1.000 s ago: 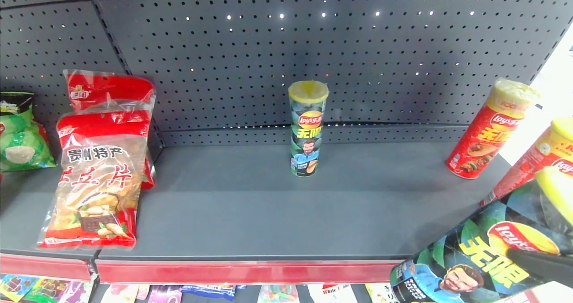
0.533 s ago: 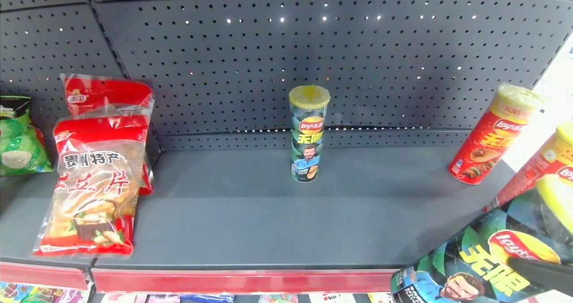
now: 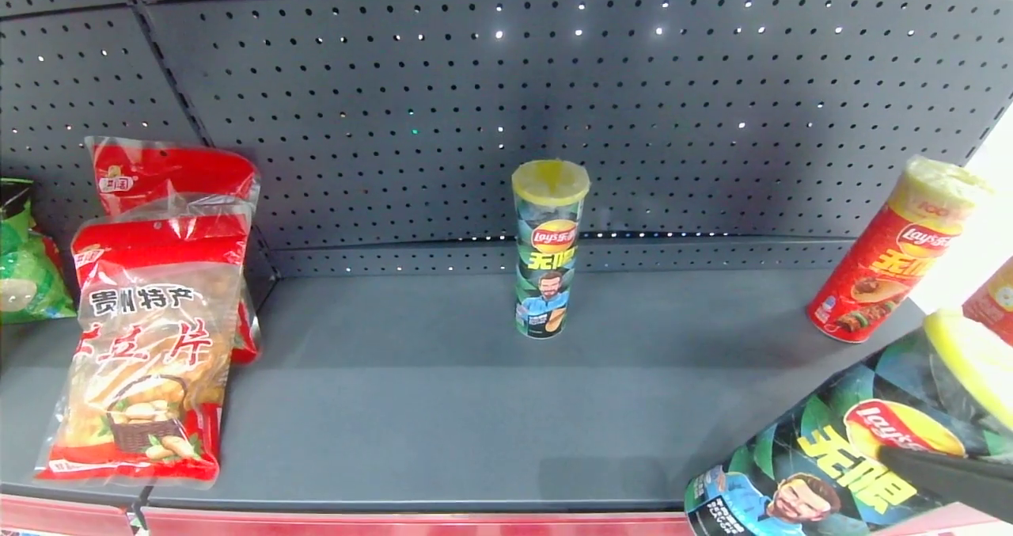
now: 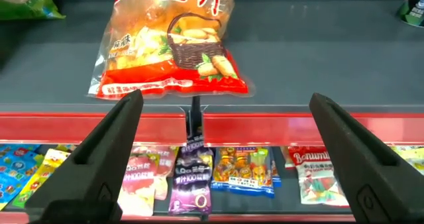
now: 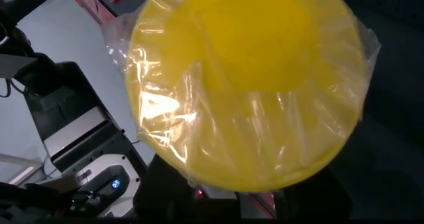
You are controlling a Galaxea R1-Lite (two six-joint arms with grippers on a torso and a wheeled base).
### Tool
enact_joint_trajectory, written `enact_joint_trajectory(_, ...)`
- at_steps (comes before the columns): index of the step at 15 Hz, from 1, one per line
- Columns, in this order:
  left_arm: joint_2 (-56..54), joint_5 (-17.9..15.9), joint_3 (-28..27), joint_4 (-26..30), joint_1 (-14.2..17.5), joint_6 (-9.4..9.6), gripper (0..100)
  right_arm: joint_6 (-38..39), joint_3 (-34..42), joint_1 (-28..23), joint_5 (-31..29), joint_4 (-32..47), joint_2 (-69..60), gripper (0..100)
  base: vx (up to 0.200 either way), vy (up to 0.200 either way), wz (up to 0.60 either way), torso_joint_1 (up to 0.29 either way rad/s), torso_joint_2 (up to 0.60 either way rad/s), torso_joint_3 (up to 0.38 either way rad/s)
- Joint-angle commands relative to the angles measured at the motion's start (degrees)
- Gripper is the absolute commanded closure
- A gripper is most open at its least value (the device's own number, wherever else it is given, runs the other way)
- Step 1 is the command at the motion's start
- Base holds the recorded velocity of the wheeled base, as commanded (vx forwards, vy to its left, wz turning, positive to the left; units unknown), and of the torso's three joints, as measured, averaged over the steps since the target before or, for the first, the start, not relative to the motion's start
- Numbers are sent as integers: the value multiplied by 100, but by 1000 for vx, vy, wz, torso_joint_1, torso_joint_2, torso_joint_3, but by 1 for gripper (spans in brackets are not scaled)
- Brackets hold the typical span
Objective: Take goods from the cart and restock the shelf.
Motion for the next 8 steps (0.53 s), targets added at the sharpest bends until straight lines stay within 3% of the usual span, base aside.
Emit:
enact_joint_trajectory(1,5,-15,-4,8,4,-9,0,-2,6,1,1,1,13,100,0,0,0,0,0,0)
enact_joint_trajectory(2,22,-42,-4,8,-14,18,0,-2,6,1,1,1,-4,100,0,0,0,0,0,0)
enact_joint_trajectory(4,5,-332,-48,-53,-5,378,0,7,50,1,-8,10,-22,100,0,0,0,0,0,0)
enact_joint_trajectory(5,980,-490,-1173,-739,-22,413,0,33,85,-8,-8,10,-83,100,0,0,0,0,0,0)
enact_joint_trajectory(6,2325,-499,-1946,-1600,-198,193,0,24,76,1,-17,10,-74,100,0,0,0,0,0,0)
enact_joint_trajectory(7,3336,-499,-2562,-2154,-471,-483,0,33,76,-8,-17,10,-66,100,0,0,0,0,0,0)
enact_joint_trajectory(8,4215,-569,-2799,-2374,-506,-1011,0,33,76,1,-17,10,-74,100,0,0,0,0,0,0)
